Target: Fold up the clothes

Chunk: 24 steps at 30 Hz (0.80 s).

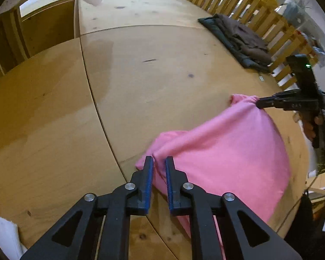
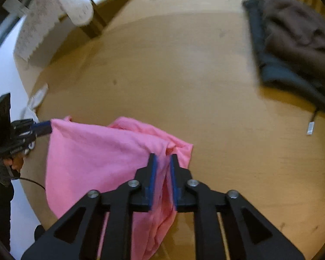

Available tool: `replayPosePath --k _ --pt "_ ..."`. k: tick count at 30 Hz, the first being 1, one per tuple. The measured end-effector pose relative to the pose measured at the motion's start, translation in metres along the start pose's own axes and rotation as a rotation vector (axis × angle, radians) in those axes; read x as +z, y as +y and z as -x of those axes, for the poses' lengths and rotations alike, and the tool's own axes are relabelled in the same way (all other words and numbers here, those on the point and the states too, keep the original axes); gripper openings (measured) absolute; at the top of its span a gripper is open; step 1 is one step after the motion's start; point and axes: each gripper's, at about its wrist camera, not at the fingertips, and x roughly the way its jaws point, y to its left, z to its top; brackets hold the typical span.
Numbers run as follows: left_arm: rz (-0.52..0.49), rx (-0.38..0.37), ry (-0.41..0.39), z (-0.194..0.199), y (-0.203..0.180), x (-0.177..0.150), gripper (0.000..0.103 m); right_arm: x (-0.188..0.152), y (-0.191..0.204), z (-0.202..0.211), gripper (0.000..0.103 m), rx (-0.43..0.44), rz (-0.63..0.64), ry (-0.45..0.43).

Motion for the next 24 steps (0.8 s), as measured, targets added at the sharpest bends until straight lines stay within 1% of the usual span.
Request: replayPosePath --k 1,2,3,5,6,8,10,11,12,13,14,15,17,18,20,21,22,23,24 --pt "-0.026 0.026 -0.022 0.011 -0.004 -0.004 0.022 -0.003 0.003 0.011 0.022 -0.015 0.011 -0.039" --pt "-0.044 0.055 -0.043 0.022 -0.007 -0.007 0.024 -0.005 0.011 0.019 0.022 -0.01 0.047 -0.064" --pt "-0.059 0.069 -0.06 0.032 -0.011 -0.01 0.024 -0.007 0.02 0.027 0.022 -0.004 0.084 -0.088" --pt "-0.093 0.042 -0.079 0.044 -0.021 -0.012 0.024 -0.007 0.036 0.029 0.022 0.028 0.144 -0.094" --pt "-0.11 0.02 -0.083 0.044 -0.028 -0.012 0.027 -0.005 0.038 0.02 0.022 0.042 0.144 -0.065" --pt "-0.138 -0.004 -0.071 0.034 -0.037 -0.01 0.028 0.0 0.042 0.001 0.022 0.069 0.141 -0.004" --pt "-0.139 -0.037 -0.049 0.016 -0.043 -0.004 0.029 0.007 0.033 -0.015 0.022 -0.004 0.108 0.012" --pt "-0.132 -0.026 -0.025 0.003 -0.04 -0.002 0.031 0.011 0.028 -0.023 0.022 -0.041 0.091 0.02" --pt "-0.124 0.02 0.006 -0.011 -0.036 -0.002 0.031 0.014 0.023 -0.031 0.022 -0.079 0.073 0.028" --pt "-0.112 0.073 0.041 -0.023 -0.031 -0.002 0.027 0.02 0.006 -0.02 0.022 -0.062 0.006 -0.022" --pt "-0.11 0.104 0.052 -0.026 -0.03 -0.004 0.028 0.019 -0.01 -0.01 0.022 0.014 -0.069 -0.046" --pt "-0.122 0.109 0.04 -0.021 -0.032 -0.005 0.027 0.019 -0.026 0.001 0.022 0.092 -0.144 -0.069" --pt "-0.144 0.118 0.015 -0.012 -0.037 -0.007 0.027 0.014 -0.038 0.007 0.022 0.138 -0.178 -0.052" --pt "-0.156 0.123 0.003 -0.008 -0.04 -0.008 0.027 0.011 -0.039 0.006 0.022 0.146 -0.178 -0.044" --pt "-0.178 0.133 -0.021 0.001 -0.045 -0.01 0.027 0.008 -0.042 -0.002 0.022 0.187 -0.192 -0.014" --pt "-0.188 0.124 -0.029 0.003 -0.048 -0.01 0.029 0.007 -0.043 -0.006 0.022 0.208 -0.199 0.002" --pt "-0.198 0.107 -0.024 0.002 -0.052 -0.009 0.031 0.007 -0.041 -0.014 0.022 0.211 -0.205 0.019" --pt "-0.206 0.102 -0.009 -0.002 -0.053 -0.009 0.031 0.008 -0.037 -0.021 0.022 0.226 -0.206 0.031" --pt "-0.208 0.112 0.004 -0.006 -0.052 -0.009 0.031 0.009 -0.033 -0.028 0.022 0.245 -0.195 0.043"
